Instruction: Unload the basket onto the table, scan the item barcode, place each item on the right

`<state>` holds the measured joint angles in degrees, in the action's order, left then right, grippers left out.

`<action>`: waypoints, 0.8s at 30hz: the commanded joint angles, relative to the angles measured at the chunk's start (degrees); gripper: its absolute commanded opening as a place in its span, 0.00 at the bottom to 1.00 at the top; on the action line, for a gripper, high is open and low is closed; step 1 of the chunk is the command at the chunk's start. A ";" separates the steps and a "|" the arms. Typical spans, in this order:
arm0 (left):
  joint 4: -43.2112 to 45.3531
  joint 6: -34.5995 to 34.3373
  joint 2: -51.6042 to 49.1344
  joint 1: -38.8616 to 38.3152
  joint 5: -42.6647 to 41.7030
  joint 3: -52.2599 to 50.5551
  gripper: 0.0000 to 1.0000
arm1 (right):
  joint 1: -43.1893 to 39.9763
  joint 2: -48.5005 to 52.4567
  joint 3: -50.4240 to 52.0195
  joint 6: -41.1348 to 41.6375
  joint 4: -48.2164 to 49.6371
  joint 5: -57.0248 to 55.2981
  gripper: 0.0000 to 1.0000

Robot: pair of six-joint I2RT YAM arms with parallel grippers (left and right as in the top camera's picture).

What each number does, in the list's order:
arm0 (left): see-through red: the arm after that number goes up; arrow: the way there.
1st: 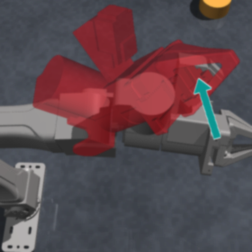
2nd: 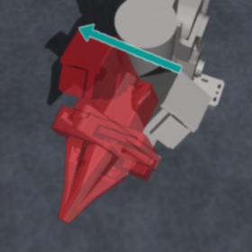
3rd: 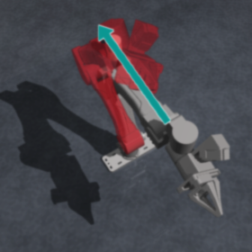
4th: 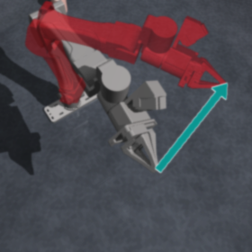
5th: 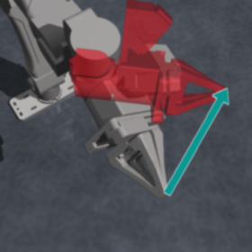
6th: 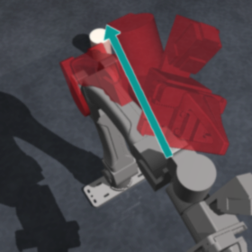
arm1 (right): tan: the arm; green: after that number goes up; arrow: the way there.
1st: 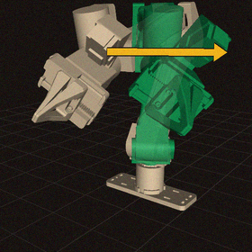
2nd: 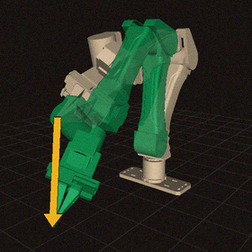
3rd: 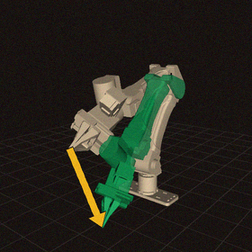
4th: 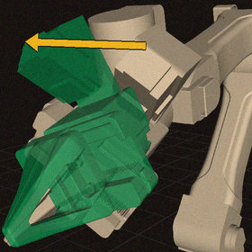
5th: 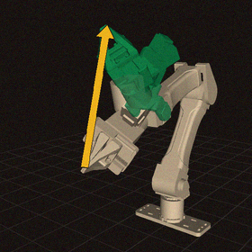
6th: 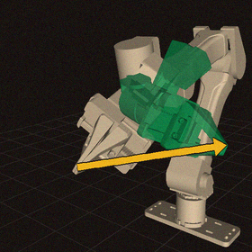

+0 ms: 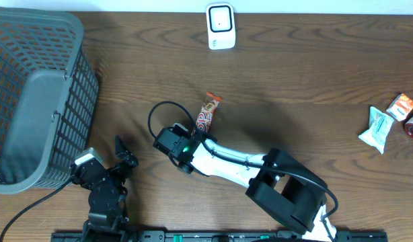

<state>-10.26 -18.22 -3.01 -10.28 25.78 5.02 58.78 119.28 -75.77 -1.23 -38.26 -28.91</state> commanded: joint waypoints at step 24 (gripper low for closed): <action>-0.35 -0.09 0.11 0.20 0.35 -1.44 0.98 | -25.90 -15.63 -9.46 2.69 -15.91 50.36 0.64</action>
<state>-10.26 -18.20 -3.01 -10.28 25.80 5.02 31.92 102.32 -85.43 0.34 -52.93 25.96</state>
